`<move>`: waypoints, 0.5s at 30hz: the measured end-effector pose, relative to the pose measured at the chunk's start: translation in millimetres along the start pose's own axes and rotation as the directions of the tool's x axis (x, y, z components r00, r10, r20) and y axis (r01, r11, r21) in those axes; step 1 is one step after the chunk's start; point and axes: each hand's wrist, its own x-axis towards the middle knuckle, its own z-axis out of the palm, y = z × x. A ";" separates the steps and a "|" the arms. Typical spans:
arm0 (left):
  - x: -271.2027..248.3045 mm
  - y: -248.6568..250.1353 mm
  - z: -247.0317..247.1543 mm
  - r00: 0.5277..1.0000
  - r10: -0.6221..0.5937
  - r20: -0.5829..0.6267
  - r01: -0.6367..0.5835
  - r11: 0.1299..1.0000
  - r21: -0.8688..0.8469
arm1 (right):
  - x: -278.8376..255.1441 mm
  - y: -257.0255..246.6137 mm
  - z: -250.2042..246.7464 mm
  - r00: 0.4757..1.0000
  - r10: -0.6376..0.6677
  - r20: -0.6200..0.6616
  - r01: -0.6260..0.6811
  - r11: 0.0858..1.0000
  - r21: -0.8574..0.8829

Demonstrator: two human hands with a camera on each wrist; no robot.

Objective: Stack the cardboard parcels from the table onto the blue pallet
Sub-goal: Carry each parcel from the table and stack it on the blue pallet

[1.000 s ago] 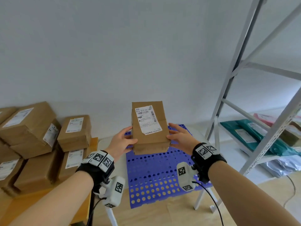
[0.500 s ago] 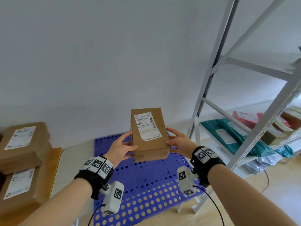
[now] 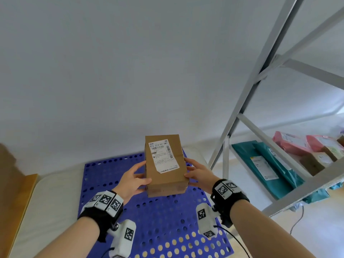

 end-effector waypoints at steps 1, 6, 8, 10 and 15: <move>5.7 -1.9 2.1 1.000 -0.005 -0.001 0.005 1.000 -0.002 | 5.8 1.0 -3.5 1.000 0.007 0.008 -0.007 1.000 -0.006; 35.7 -10.5 13.9 0.999 -0.035 -0.027 0.034 0.999 -0.026 | 41.8 5.2 -22.0 0.998 0.051 0.038 -0.052 0.999 0.010; 48.3 -13.9 20.3 0.998 -0.041 -0.043 0.039 0.998 -0.040 | 56.8 5.3 -31.3 0.997 0.054 0.051 -0.054 0.999 -0.008; 60.3 -16.2 27.0 0.997 -0.050 -0.064 0.046 0.997 -0.062 | 72.7 4.9 -40.9 0.996 0.057 0.070 -0.055 0.998 -0.024; 89.5 -17.3 41.7 0.989 -0.083 -0.122 0.073 0.994 -0.084 | 111.1 2.5 -59.9 0.988 0.077 0.136 -0.074 0.997 -0.028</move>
